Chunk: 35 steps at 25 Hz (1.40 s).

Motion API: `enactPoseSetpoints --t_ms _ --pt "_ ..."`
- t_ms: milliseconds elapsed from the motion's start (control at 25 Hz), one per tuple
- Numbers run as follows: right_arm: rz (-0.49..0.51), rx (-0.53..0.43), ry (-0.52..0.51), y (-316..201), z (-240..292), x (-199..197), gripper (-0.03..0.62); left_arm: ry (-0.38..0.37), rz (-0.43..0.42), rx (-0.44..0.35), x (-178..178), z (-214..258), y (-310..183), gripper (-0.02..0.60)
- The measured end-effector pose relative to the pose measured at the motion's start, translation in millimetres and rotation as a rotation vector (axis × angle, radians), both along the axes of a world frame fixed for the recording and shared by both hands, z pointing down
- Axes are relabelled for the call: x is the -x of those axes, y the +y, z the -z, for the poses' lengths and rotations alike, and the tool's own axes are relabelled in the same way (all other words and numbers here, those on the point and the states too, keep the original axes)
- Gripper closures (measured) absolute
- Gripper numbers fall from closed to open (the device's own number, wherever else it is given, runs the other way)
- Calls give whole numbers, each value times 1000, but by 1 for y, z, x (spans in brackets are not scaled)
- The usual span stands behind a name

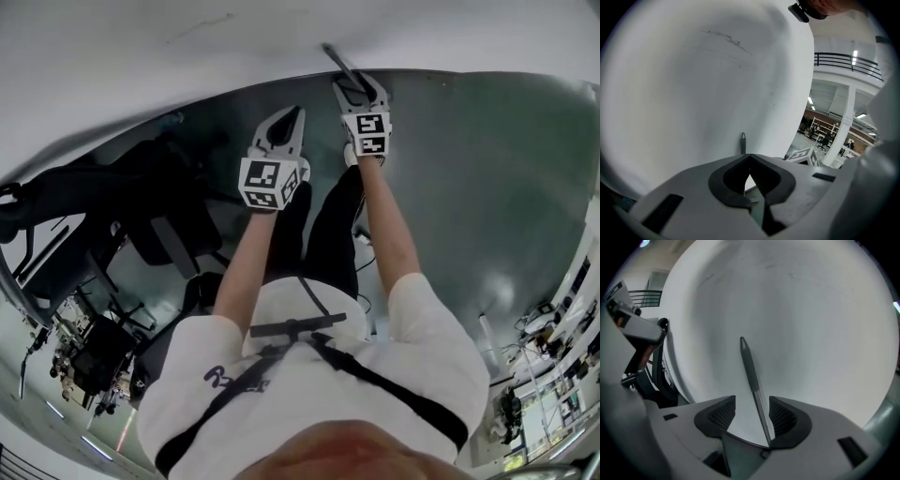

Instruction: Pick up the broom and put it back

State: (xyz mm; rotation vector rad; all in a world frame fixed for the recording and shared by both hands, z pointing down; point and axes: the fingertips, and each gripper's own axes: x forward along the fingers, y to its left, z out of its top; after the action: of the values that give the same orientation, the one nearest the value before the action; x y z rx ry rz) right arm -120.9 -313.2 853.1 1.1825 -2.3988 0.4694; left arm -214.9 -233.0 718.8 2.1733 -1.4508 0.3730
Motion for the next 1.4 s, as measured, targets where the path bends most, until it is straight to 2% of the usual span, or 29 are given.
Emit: enactPoseSetpoints --t_ms 120,360,480,600,880,1160,1400 --pt "-12 10 31 -20 -13 9 368 1 13 -2 7 -3 -2 571" --pt "-107 64 45 -38 -26 22 372 -5 28 20 19 -13 2 571" --pt "-160 78 50 -45 -28 23 431 -16 40 24 26 -16 4 571" --pt "-165 85 73 -50 -30 29 468 -25 54 34 35 -19 8 571" --pt "-146 78 131 -35 -18 22 493 -4 75 39 41 -14 15 571" --pt "-159 82 110 5 27 0 502 19 54 5 25 22 20 571" --pt "-186 36 47 48 107 7 503 61 58 -20 39 61 35 571"
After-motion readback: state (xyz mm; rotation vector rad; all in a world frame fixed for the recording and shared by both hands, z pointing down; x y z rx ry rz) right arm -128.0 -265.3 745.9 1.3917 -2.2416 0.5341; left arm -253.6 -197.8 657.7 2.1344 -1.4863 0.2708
